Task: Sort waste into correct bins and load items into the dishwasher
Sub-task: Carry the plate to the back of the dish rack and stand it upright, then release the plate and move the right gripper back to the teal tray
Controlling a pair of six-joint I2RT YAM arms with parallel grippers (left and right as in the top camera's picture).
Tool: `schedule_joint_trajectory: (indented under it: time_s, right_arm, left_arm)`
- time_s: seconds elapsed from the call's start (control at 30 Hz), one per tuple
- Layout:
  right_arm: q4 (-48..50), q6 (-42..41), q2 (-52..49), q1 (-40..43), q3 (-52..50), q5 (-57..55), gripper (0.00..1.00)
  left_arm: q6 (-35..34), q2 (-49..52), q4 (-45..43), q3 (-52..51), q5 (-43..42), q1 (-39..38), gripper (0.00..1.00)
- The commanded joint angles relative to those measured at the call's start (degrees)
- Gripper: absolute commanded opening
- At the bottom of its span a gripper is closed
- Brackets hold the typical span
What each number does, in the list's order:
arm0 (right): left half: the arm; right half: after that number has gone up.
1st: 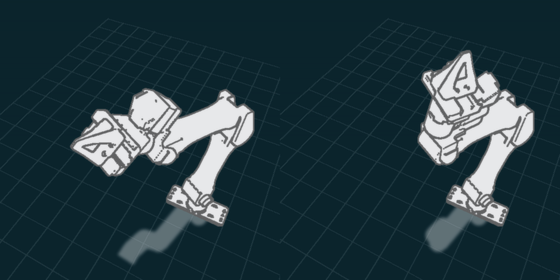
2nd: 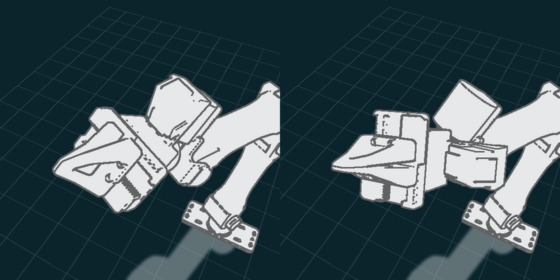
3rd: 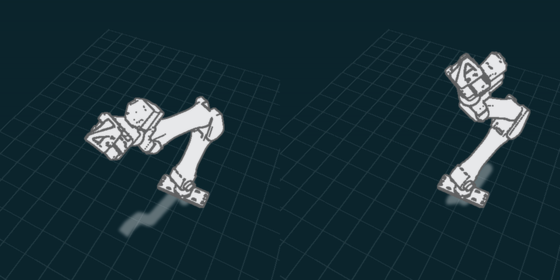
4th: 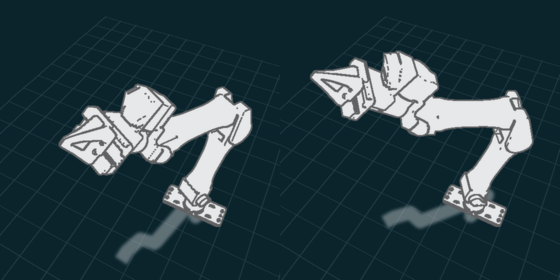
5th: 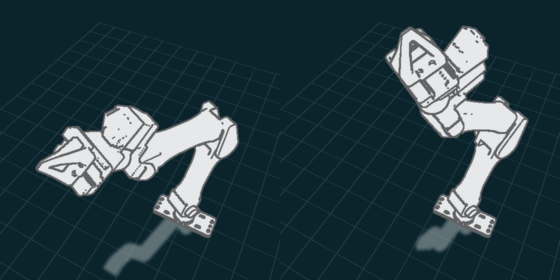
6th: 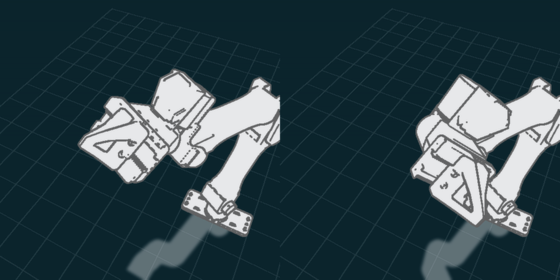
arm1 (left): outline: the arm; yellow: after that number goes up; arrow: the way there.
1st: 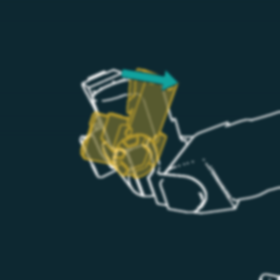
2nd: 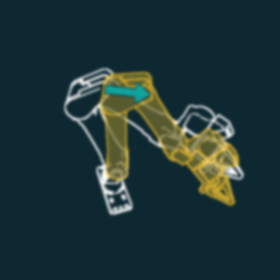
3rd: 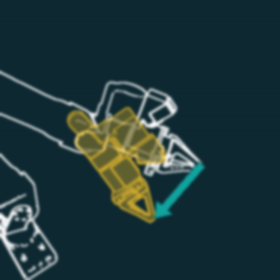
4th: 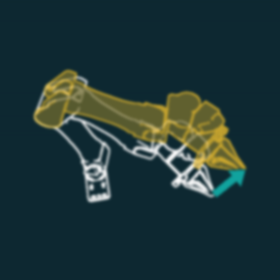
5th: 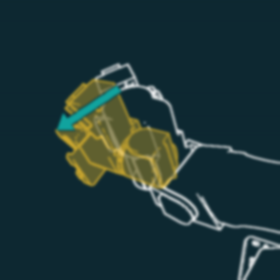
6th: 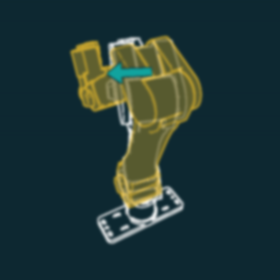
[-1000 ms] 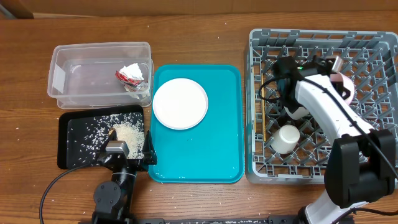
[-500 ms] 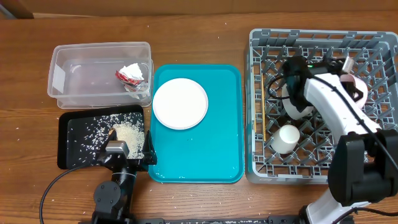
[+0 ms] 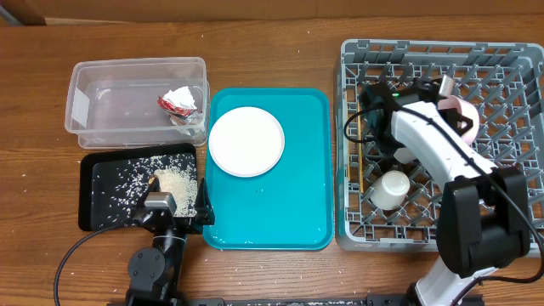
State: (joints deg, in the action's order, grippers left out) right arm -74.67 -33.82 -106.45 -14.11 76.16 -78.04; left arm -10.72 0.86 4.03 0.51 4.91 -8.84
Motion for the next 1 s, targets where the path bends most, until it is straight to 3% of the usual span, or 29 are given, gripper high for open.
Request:
schedule_joint_trajectory:
  time_s: [0.0, 0.1, 0.47, 0.83, 0.97]
  right_arm:
    - [-0.59, -0.22, -1.68, -0.83, -0.02, -2.03, 0.04]
    - [-2.69, -0.22, -1.68, 0.04, -0.02, -6.54, 0.04]
    - [-2.58, -0.20, -1.68, 5.51, -0.04, -0.28, 0.04]
    - [-2.56, -0.22, -1.68, 0.09, -0.04, 3.02, 0.04]
    - [-2.60, -0.22, -1.68, -1.79, -0.04, 2.27, 0.18]
  left_arm:
    - [-0.63, -0.59, -0.15, -0.24, -0.09, 0.46, 1.00]
    - [-0.63, -0.59, -0.15, -0.24, -0.09, 0.46, 1.00]
    - [-0.63, -0.59, -0.15, -0.24, -0.07, 0.46, 1.00]
    - [-0.63, -0.59, -0.15, -0.24, -0.09, 0.46, 1.00]
    - [-0.63, -0.61, -0.15, -0.24, -0.09, 0.46, 1.00]
